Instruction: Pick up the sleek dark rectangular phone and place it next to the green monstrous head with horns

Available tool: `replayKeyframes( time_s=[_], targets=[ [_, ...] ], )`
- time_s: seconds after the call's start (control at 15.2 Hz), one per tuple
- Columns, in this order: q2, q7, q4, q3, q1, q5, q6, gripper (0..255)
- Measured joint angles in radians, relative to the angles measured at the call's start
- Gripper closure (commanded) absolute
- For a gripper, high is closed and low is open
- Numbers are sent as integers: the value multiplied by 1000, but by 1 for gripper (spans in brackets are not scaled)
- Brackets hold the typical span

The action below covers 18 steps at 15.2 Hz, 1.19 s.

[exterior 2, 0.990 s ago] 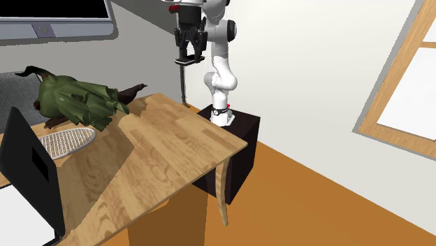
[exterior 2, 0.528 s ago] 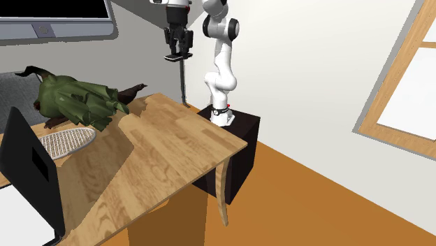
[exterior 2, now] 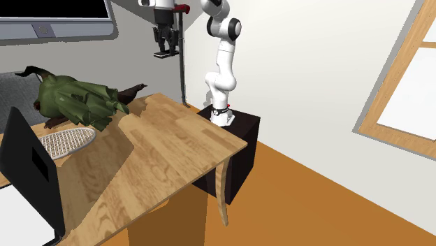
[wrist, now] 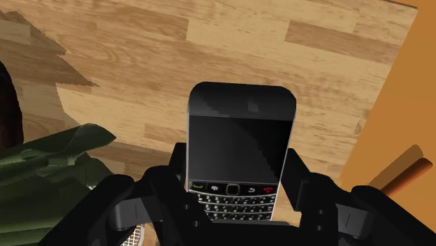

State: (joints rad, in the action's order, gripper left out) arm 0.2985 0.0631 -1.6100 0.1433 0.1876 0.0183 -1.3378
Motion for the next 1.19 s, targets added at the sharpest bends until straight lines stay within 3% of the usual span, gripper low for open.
replayKeyframes(
  time_s=[0.46,1.19],
  targets=[
    [55,-184,-54,-126,55,31,-7,255],
    [23,-464,-22,-321,136,83,-25,255]
  ],
)
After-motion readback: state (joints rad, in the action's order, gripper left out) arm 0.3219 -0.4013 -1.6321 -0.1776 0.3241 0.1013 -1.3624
